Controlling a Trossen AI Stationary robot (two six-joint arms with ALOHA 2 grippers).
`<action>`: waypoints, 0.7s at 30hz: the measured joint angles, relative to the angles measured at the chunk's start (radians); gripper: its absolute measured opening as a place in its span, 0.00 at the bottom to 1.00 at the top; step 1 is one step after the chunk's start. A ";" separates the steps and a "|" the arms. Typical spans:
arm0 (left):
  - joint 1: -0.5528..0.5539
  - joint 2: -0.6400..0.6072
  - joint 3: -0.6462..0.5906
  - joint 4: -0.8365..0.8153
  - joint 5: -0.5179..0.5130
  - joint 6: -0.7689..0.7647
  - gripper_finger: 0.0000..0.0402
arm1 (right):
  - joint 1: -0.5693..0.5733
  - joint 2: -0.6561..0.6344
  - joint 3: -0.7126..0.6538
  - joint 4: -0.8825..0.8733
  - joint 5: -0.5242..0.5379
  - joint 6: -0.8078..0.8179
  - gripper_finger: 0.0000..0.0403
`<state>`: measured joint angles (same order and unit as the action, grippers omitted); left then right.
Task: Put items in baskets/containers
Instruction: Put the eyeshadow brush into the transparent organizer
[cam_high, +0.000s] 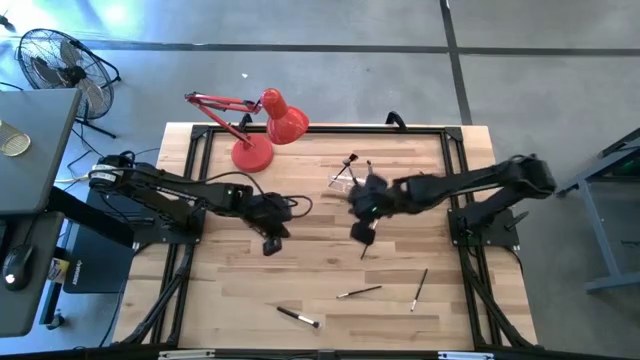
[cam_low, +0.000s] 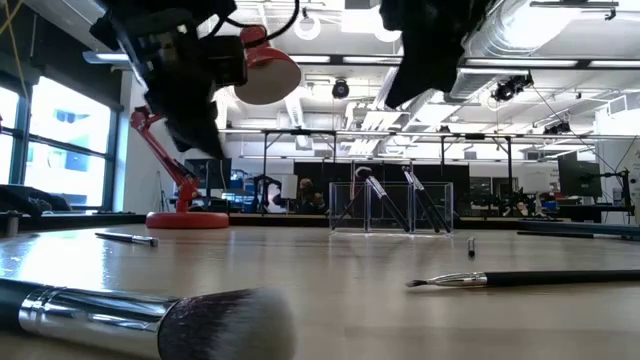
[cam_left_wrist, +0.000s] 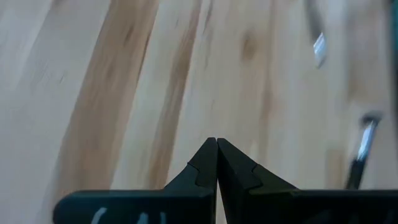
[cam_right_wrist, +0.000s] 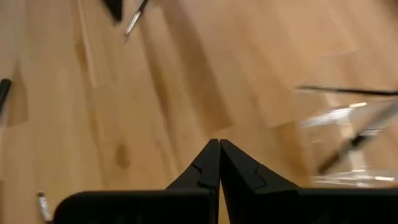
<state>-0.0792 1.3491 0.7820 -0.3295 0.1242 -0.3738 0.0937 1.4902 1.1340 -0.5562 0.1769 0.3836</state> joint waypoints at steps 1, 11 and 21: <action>0.000 0.000 0.023 -0.082 -0.007 0.028 0.00 | 0.014 0.033 0.013 0.001 0.000 0.024 0.01; 0.000 0.000 0.085 -0.587 -0.162 0.448 0.01 | 0.124 0.264 0.064 0.127 -0.026 0.303 0.01; 0.000 0.020 -0.036 -0.535 -0.200 0.614 0.14 | 0.189 0.294 0.064 0.240 0.098 0.464 0.00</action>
<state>-0.0788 1.3690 0.7458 -0.8640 -0.0757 0.2406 0.2827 1.7847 1.1976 -0.3165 0.2753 0.8475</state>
